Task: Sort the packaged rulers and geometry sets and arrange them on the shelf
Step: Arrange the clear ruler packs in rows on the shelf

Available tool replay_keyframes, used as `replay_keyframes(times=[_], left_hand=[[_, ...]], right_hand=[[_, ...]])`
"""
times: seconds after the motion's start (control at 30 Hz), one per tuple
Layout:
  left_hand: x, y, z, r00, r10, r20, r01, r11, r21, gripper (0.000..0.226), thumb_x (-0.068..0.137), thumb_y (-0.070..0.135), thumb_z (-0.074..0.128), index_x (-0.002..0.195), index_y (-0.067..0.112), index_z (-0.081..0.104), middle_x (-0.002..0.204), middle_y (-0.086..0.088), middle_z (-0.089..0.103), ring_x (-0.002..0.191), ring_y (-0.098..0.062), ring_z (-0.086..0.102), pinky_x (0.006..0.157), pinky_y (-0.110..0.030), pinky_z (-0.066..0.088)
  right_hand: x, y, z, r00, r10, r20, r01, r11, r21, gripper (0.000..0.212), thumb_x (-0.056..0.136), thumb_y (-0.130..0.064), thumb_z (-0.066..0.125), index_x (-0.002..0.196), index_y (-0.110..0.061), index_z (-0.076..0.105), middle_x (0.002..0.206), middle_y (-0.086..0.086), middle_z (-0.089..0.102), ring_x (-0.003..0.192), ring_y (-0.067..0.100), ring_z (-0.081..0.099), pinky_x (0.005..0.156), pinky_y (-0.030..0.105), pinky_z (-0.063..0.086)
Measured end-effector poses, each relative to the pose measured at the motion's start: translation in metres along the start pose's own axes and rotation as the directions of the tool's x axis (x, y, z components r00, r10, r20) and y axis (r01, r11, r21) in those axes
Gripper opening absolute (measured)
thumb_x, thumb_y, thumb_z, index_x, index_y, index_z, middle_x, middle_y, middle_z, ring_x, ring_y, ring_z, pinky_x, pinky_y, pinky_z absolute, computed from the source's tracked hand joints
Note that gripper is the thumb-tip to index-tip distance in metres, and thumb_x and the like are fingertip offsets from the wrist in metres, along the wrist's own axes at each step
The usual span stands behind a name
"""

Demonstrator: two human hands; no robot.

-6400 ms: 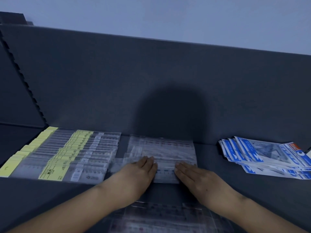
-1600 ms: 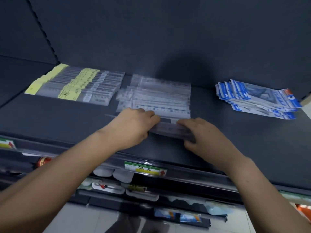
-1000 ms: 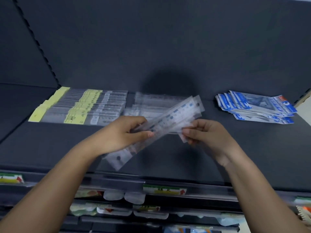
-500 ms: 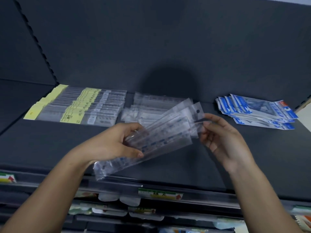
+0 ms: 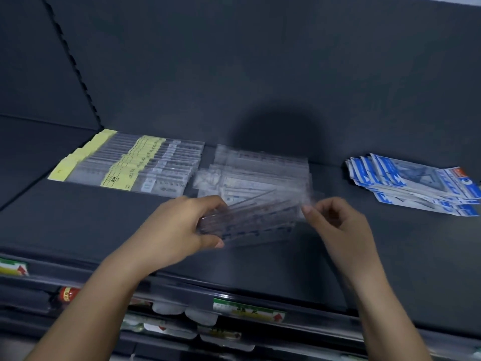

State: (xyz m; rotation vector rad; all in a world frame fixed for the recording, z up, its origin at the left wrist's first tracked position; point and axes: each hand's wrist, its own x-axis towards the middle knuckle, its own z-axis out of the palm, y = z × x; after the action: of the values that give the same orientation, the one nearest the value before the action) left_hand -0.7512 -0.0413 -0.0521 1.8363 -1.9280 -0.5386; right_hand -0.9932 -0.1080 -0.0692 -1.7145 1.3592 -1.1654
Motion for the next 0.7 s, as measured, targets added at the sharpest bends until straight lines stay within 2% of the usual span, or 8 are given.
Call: replay_keyframes(times=[0.07, 0.13, 0.23, 0.3, 0.4, 0.5, 0.57, 0.7], left_hand=[[0.000, 0.003, 0.000, 1.000, 0.004, -0.001, -0.004, 1.000, 0.011, 0.043, 0.073, 0.040, 0.077, 0.110, 0.036, 0.057, 0.062, 0.007, 0.053, 0.056, -0.002, 0.050, 0.052, -0.017, 0.033], [0.000, 0.004, 0.000, 1.000, 0.001, 0.011, 0.000, 1.000, -0.008, 0.045, 0.074, 0.038, 0.076, 0.114, 0.033, 0.057, 0.061, 0.014, 0.047, 0.059, 0.007, 0.050, 0.052, -0.012, 0.033], [-0.003, 0.007, 0.000, 1.000, 0.014, 0.015, -0.014, 1.000, -0.009, 0.048, 0.076, 0.037, 0.075, 0.120, 0.029, 0.056, 0.066, 0.008, 0.049, 0.070, 0.006, 0.050, 0.057, -0.008, 0.037], [-0.005, 0.008, 0.000, 0.999, 0.035, 0.026, -0.036, 0.999, 0.013, 0.047, 0.078, 0.039, 0.072, 0.120, 0.030, 0.055, 0.073, 0.003, 0.053, 0.067, 0.002, 0.050, 0.055, -0.010, 0.036], [-0.005, 0.008, 0.002, 0.997, 0.057, 0.052, -0.061, 0.995, 0.084, 0.045, 0.081, 0.044, 0.068, 0.121, 0.033, 0.052, 0.063, 0.011, 0.044, 0.060, 0.001, 0.044, 0.053, -0.016, 0.029], [-0.005, 0.006, 0.003, 0.994, 0.094, 0.050, -0.098, 0.991, 0.089, 0.043, 0.083, 0.042, 0.066, 0.121, 0.031, 0.051, 0.068, 0.013, 0.050, 0.062, -0.001, 0.046, 0.054, -0.015, 0.031], [-0.004, 0.006, 0.002, 0.992, 0.109, 0.059, -0.113, 0.991, 0.069, 0.045, 0.084, 0.040, 0.066, 0.124, 0.031, 0.050, 0.069, 0.013, 0.054, 0.065, 0.003, 0.050, 0.055, -0.014, 0.034], [-0.004, 0.008, 0.002, 0.990, 0.124, 0.066, -0.126, 0.991, 0.037, 0.051, 0.084, 0.040, 0.065, 0.130, 0.031, 0.047, 0.067, 0.031, 0.054, 0.072, 0.024, 0.044, 0.061, -0.007, 0.036]], right_hand=[[-0.003, 0.000, 0.000, 0.992, 0.089, 0.092, -0.094, 0.994, 0.055, 0.012, 0.080, -0.019, 0.071, 0.080, -0.017, 0.059, 0.074, -0.005, 0.063, 0.065, 0.003, 0.056, 0.063, 0.009, 0.042], [-0.007, 0.001, 0.002, 0.992, 0.093, 0.089, -0.090, 0.995, -0.038, 0.022, 0.079, -0.019, 0.072, 0.088, -0.021, 0.052, 0.084, -0.006, 0.064, 0.077, 0.007, 0.060, 0.067, 0.011, 0.043], [-0.012, -0.007, 0.002, 0.979, -0.165, -0.123, 0.097, 0.898, -0.430, 0.033, 0.080, -0.021, 0.072, 0.089, -0.021, 0.040, 0.082, -0.006, 0.050, 0.076, 0.016, 0.047, 0.068, 0.026, 0.034], [-0.015, -0.015, 0.000, 0.967, -0.205, -0.153, 0.104, 0.861, -0.498, 0.032, 0.082, -0.020, 0.070, 0.084, -0.019, 0.038, 0.063, -0.008, 0.045, 0.058, 0.017, 0.044, 0.059, 0.031, 0.033], [-0.017, -0.014, 0.003, 0.994, -0.101, -0.051, 0.078, 0.936, -0.344, 0.026, 0.081, -0.011, 0.067, 0.076, -0.022, 0.044, 0.056, -0.012, 0.051, 0.054, 0.008, 0.051, 0.056, 0.022, 0.039], [-0.019, -0.007, 0.011, 0.990, -0.061, 0.129, 0.081, 0.984, -0.157, 0.039, 0.078, 0.003, 0.062, 0.083, -0.034, 0.050, 0.084, -0.013, 0.062, 0.078, -0.003, 0.059, 0.069, 0.005, 0.042], [-0.020, -0.003, 0.013, 0.979, -0.035, 0.200, 0.051, 0.996, -0.074, 0.042, 0.076, 0.004, 0.064, 0.091, -0.034, 0.052, 0.090, -0.010, 0.062, 0.082, 0.003, 0.061, 0.075, 0.010, 0.045], [-0.016, 0.002, 0.012, 0.967, 0.015, 0.253, -0.013, 1.000, -0.009, 0.035, 0.072, -0.003, 0.076, 0.087, -0.025, 0.053, 0.075, -0.007, 0.055, 0.069, 0.006, 0.053, 0.068, 0.018, 0.046]])
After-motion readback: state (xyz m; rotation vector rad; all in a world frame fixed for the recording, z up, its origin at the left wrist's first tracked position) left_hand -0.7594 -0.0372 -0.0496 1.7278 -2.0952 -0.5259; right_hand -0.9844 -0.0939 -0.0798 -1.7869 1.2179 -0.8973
